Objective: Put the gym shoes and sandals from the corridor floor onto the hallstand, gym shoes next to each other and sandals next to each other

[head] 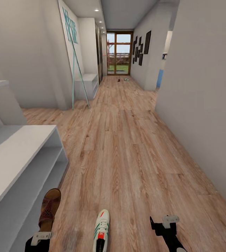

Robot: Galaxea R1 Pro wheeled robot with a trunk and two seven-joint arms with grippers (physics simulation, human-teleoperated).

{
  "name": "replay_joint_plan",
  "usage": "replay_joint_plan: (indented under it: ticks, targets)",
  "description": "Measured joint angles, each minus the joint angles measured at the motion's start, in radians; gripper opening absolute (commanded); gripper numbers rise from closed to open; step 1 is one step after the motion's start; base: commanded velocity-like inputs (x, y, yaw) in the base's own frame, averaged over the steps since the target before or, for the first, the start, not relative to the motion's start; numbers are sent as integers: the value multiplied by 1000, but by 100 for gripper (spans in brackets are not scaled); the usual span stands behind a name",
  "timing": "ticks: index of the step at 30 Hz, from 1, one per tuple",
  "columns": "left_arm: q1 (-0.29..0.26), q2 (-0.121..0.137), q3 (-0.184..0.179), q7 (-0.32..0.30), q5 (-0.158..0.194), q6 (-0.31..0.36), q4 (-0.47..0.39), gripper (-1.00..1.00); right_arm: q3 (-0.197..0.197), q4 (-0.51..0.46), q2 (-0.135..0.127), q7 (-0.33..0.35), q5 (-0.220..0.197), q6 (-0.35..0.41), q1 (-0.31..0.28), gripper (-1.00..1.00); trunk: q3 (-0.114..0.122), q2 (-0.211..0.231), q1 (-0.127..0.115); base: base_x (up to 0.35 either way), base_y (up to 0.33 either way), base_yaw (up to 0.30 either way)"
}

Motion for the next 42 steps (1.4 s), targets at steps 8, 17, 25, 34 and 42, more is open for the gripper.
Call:
replay_joint_plan:
  ticks: [8,17,25,34,42]
  targets:
    - [0,0,0,0,0,0,-1,-100,0,0,-1,1,1,-1,0,100,0,0,0,0,35,-3]
    - [0,-1,-1,0,0,0,0,-100,0,0,-2,0,2,0,0,100,0,0,0,0,141,0]
    - [0,-1,-2,0,0,1,0,-100,0,0,-2,1,2,0,0,100,0,0,0,0,224,0]
    - [0,-1,-2,0,0,0,0,-100,0,0,-1,1,2,0,0,100,0,0,0,0,72,0]
    - [0,-1,-2,0,-2,1,0,-100,0,0,0,1,2,0,0,100,0,0,0,0,3,0]
